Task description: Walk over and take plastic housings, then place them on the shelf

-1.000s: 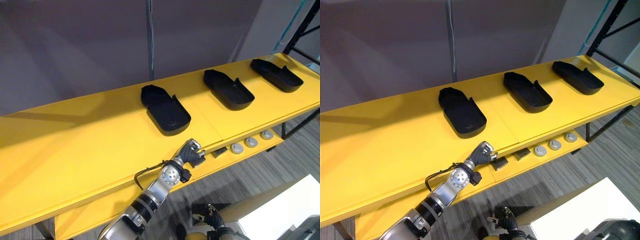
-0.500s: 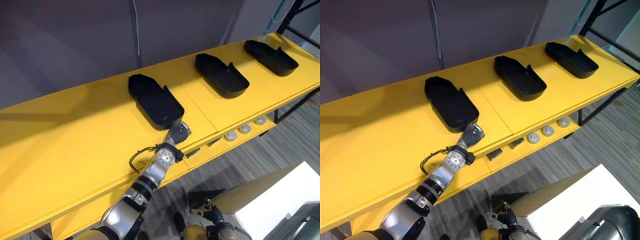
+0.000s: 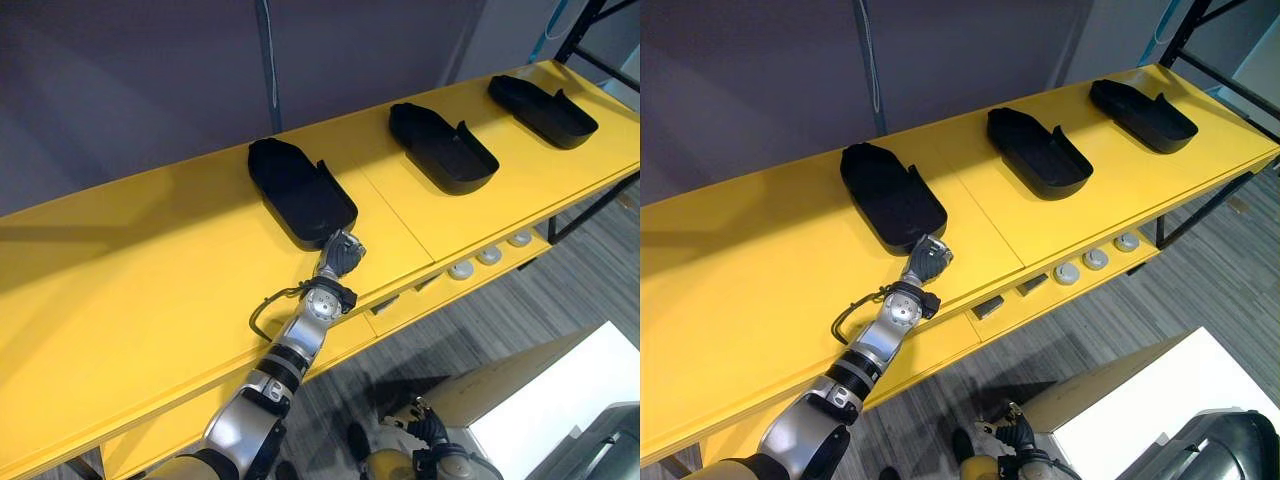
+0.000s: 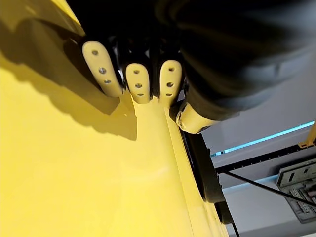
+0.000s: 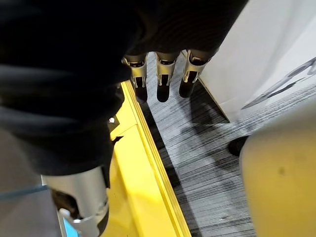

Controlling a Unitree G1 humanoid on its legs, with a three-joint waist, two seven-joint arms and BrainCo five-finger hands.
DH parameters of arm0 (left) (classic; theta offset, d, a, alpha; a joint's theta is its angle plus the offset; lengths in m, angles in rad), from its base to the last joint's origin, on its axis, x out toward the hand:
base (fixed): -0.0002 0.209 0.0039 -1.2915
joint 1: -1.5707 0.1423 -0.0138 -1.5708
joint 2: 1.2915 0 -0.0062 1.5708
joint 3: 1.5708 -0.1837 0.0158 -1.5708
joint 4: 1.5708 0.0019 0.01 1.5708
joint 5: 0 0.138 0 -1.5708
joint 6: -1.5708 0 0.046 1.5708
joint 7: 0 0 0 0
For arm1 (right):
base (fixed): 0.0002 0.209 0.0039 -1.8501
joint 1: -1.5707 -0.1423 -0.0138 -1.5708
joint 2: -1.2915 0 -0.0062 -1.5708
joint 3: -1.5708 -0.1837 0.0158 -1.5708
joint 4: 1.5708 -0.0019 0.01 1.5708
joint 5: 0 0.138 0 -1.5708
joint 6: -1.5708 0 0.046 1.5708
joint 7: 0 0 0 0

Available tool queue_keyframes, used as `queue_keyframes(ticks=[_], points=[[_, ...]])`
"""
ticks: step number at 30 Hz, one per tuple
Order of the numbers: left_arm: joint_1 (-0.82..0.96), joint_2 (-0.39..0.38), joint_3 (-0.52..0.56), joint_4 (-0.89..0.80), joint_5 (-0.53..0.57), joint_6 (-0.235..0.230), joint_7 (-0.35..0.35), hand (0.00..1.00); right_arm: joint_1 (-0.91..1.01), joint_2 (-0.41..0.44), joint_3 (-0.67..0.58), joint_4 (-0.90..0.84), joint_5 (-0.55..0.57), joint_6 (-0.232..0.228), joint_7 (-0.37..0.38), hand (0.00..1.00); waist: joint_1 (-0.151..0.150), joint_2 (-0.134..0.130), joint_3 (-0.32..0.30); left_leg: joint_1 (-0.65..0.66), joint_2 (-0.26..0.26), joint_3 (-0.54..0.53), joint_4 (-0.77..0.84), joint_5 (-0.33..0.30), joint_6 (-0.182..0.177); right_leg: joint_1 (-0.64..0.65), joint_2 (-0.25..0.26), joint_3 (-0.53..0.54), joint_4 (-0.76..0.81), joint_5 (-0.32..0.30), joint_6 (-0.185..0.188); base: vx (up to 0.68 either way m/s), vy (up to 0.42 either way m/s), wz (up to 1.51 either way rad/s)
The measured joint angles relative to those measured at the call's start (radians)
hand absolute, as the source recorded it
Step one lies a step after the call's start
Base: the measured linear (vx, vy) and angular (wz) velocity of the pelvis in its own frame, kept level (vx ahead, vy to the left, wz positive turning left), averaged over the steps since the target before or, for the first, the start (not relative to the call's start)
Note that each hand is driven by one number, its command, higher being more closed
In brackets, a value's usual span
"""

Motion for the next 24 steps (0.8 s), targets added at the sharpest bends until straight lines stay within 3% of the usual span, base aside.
queue_keyframes(ticks=[9, 15, 19, 20, 24], points=[[0.137, 0.003, -0.061, -0.290, -0.005, -0.008, 0.006, 1.00, -0.004, -0.001, 0.000, 0.000, 0.000, -0.001, -0.010, 0.00, 0.006, 0.007, 0.009, 0.003, 0.000, -0.023, 0.003, -0.001, -0.001, 0.016, -0.003, -0.019, -0.006, -0.001, 0.000, -0.01, 0.003, 0.06], [0.259, 0.063, -0.039, -0.661, -0.025, -0.080, 0.008, 1.00, 0.009, -0.017, 0.003, 0.007, 0.000, 0.000, -0.012, 0.00, 0.064, 0.017, 0.007, -0.007, -0.001, -0.054, 0.026, -0.001, -0.001, 0.029, -0.009, -0.034, -0.003, -0.003, 0.001, -0.05, -0.001, 0.15], [0.392, 0.088, 0.071, -0.871, -0.027, -0.121, 0.035, 1.00, 0.011, -0.033, 0.003, 0.023, 0.000, 0.000, -0.011, 0.00, 0.089, 0.030, -0.002, -0.006, -0.003, -0.082, 0.039, -0.001, 0.000, 0.047, -0.014, -0.061, 0.001, -0.007, 0.001, -0.04, -0.004, 0.21], [0.442, 0.089, 0.128, -0.926, -0.030, -0.132, 0.053, 1.00, 0.016, -0.041, 0.003, 0.035, 0.000, -0.001, -0.008, 0.00, 0.113, 0.034, -0.010, -0.004, -0.003, -0.087, 0.040, -0.001, 0.000, 0.053, -0.014, -0.064, 0.002, -0.008, 0.001, -0.04, -0.004, 0.10], [0.581, 0.097, 0.305, -1.035, -0.044, -0.159, 0.107, 1.00, 0.025, -0.043, 0.001, 0.043, 0.000, -0.001, -0.007, 0.00, 0.132, 0.035, -0.029, -0.007, -0.007, -0.137, 0.051, 0.001, 0.002, 0.069, -0.023, -0.113, 0.024, -0.029, -0.002, -0.02, -0.013, 0.35]])
